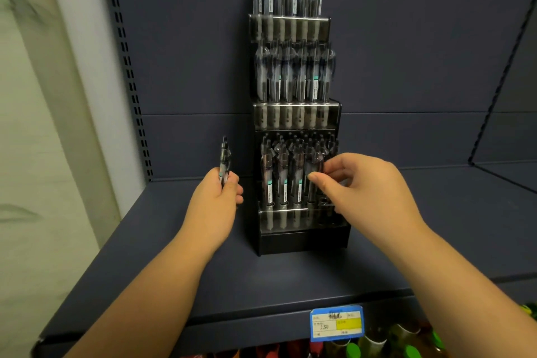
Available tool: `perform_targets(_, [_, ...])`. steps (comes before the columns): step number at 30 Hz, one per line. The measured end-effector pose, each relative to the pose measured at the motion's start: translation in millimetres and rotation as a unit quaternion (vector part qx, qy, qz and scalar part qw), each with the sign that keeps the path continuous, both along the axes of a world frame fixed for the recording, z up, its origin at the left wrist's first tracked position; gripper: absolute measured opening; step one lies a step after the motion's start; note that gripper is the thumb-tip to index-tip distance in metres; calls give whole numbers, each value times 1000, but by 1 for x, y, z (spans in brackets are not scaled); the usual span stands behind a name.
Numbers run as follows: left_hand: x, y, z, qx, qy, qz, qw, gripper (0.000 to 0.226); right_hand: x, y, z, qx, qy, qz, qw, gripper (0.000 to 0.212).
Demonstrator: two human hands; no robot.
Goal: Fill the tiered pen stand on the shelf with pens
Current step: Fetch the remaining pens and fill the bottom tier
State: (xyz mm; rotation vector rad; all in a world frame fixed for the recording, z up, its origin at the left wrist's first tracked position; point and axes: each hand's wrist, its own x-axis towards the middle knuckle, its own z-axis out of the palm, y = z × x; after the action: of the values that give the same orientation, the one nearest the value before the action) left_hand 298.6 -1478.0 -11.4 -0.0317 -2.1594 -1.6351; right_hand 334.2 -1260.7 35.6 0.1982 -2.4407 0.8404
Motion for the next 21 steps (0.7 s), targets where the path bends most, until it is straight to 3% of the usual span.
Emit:
perform_targets(3, [0,0,-1,-8,7,-2,1000,18,7,-1,-7,-81,87,0,993,15])
perform_targets(7, [2,1,2,-2,12,-14,1000,16,23,-30,0,-87,162,36,982,4])
perform_targets(9, [5,1,3,-8,17,-11,1000,15,26,-50,2,-117,113,77,984,3])
perform_targets(11, [7,1,5,-33,17,-2,999,15,26,-72,2,-163,5,132,978,11])
perform_targets(13, [7,0,8,-26,17,-7,1000,14,25,-89,2,-126,-17,143,982,26])
perform_targets(17, [12,1,9,14,79,-51,995,20,21,-107,13,-18,37,92,995,46])
perform_targets(20, [11,1,7,42,73,-42,996,11,16,-115,19,7,51,76,996,38])
perform_targets(21, [14,0,9,-13,87,-32,996,23,14,-116,18,6,55,76,996,32])
